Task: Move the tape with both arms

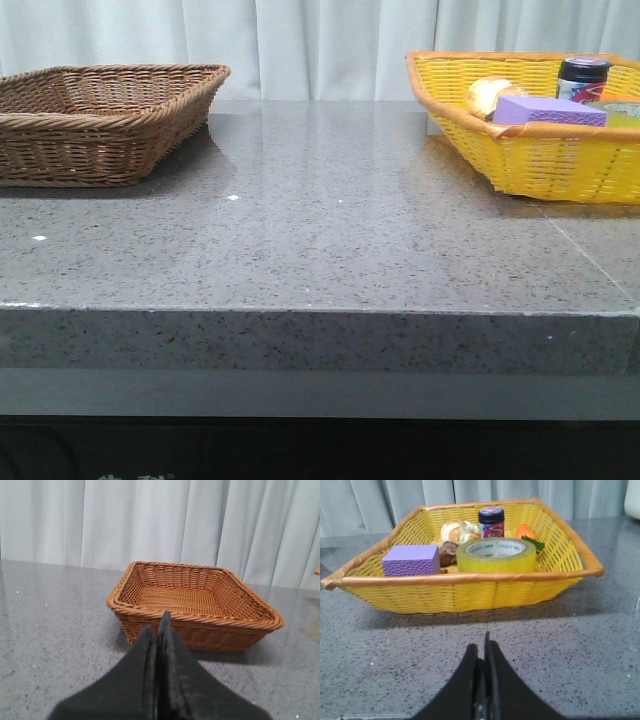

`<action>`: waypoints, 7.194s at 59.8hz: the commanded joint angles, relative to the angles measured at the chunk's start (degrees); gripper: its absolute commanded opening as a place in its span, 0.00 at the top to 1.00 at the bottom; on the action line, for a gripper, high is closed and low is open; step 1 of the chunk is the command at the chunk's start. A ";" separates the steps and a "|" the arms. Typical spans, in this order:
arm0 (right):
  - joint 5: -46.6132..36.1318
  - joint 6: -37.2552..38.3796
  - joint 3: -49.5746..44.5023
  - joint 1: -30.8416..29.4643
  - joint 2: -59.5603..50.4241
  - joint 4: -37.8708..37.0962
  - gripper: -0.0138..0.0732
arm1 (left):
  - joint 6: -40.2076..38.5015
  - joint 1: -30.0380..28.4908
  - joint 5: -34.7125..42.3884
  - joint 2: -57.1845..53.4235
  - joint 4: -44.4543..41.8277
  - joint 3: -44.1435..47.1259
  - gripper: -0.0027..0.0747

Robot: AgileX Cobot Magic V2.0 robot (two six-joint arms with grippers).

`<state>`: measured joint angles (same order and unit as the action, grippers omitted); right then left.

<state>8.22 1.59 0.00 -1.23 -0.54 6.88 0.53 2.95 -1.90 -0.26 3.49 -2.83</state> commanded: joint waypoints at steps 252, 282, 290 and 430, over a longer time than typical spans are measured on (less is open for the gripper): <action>64.97 -18.13 116.02 -10.22 107.64 3.59 0.65 | 10.76 31.68 -31.09 43.86 9.89 -46.95 0.36; 67.71 -18.13 121.66 0.54 99.75 7.87 0.65 | 10.76 31.68 -31.09 43.86 9.89 -46.95 0.36; 67.74 -18.13 121.66 7.34 99.70 7.76 0.65 | 10.76 31.68 -31.09 43.86 9.89 -46.95 0.36; 44.01 -11.43 101.34 31.13 86.89 3.42 0.33 | 10.76 31.68 -31.09 43.86 9.89 -46.95 0.36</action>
<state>59.41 -9.85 105.43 30.69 93.68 9.45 11.52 34.22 -36.96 43.57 12.32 -47.85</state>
